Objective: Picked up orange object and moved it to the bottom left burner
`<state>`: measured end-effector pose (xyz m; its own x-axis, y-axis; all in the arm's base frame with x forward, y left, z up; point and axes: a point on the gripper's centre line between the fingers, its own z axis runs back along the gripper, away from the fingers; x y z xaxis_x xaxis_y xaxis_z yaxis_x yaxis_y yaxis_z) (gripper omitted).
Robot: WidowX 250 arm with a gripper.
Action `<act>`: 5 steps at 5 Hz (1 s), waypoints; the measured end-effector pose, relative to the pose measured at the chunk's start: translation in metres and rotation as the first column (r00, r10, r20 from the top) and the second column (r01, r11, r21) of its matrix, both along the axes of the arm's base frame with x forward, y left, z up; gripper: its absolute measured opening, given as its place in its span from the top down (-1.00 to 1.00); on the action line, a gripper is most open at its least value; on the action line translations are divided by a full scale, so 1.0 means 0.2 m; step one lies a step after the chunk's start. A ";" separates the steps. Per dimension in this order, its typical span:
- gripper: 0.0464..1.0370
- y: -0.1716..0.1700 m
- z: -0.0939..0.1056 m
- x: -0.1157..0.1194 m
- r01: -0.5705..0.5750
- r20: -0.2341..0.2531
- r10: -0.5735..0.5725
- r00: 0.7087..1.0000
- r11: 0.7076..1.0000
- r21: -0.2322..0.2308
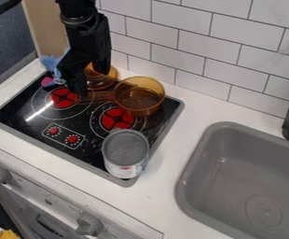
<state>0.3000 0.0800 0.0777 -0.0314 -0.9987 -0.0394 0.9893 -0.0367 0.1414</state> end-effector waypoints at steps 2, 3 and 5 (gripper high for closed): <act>-0.93 -0.06 -0.11 0.03 0.064 -0.027 -0.065 0.998 0.998 -0.021; -0.93 -0.12 -0.16 0.05 0.122 -0.028 -0.124 0.992 0.991 -0.050; -0.93 -0.16 -0.26 0.11 0.167 -0.024 -0.168 0.985 0.985 -0.049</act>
<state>0.3221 0.0478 0.0249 -0.1991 -0.9799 0.0106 0.9733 -0.1965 0.1190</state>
